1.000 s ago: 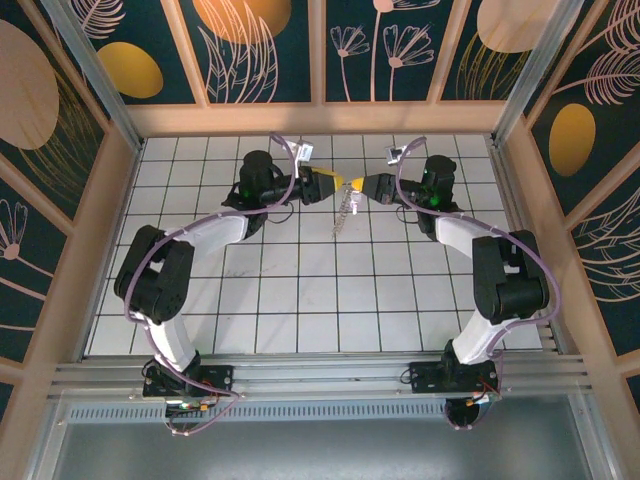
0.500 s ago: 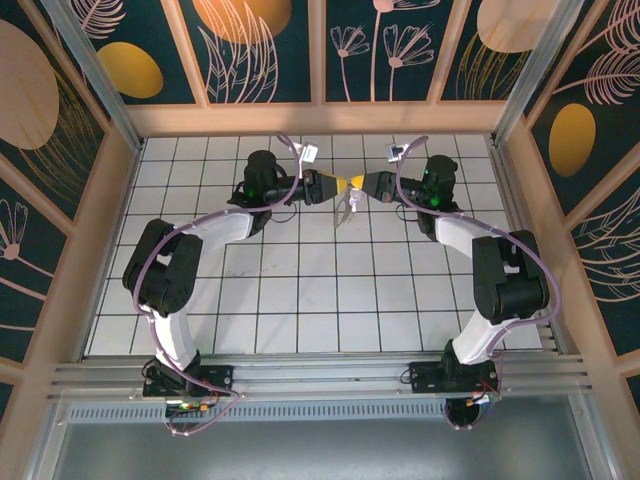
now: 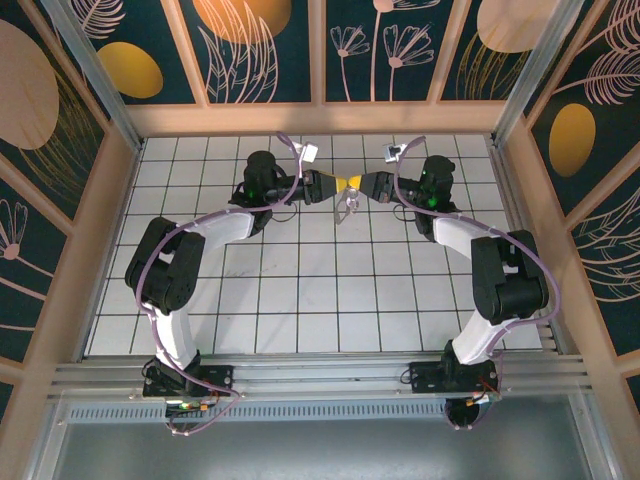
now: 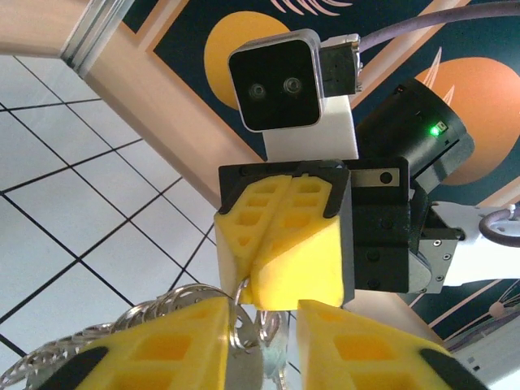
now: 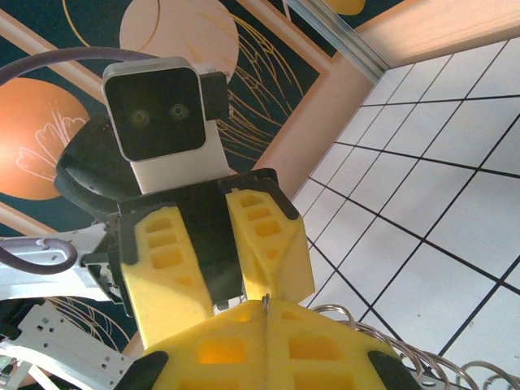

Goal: Put the keys on the keyring

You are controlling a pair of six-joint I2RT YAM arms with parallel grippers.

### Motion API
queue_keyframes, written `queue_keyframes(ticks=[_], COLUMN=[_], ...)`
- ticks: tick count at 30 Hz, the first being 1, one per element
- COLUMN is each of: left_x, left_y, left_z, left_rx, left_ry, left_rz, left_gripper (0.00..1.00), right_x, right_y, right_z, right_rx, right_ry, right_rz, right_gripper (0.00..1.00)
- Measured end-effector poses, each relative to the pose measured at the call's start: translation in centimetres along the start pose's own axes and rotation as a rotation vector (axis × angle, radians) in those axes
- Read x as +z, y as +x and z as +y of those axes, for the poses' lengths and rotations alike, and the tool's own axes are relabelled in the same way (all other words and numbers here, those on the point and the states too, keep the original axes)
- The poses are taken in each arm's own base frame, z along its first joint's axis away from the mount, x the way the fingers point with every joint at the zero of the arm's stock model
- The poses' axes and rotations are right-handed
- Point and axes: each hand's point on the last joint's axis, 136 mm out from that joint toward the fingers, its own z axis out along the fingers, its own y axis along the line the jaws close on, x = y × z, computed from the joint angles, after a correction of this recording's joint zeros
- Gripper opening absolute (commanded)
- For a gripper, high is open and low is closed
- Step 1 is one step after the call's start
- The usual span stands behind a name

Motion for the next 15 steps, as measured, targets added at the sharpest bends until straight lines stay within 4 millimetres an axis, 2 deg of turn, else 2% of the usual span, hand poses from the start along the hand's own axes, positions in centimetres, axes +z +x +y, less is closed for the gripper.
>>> queue_keyframes(ticks=[8, 15], left_x=[0.2, 0.3], left_y=[0.5, 0.9], left_z=[0.6, 1.1], left_rx=[-0.012, -0.031], left_ry=[0.001, -0.004], left_rz=[0.008, 0.015], left_gripper=[0.23, 0.11], right_x=[0.2, 0.4], right_y=[0.3, 0.5], right_z=[-0.6, -0.8], right_rx=[0.019, 0.024], right_ry=[0.002, 0.002], right_rz=[0.007, 0.011], right_gripper=[0.00, 0.00])
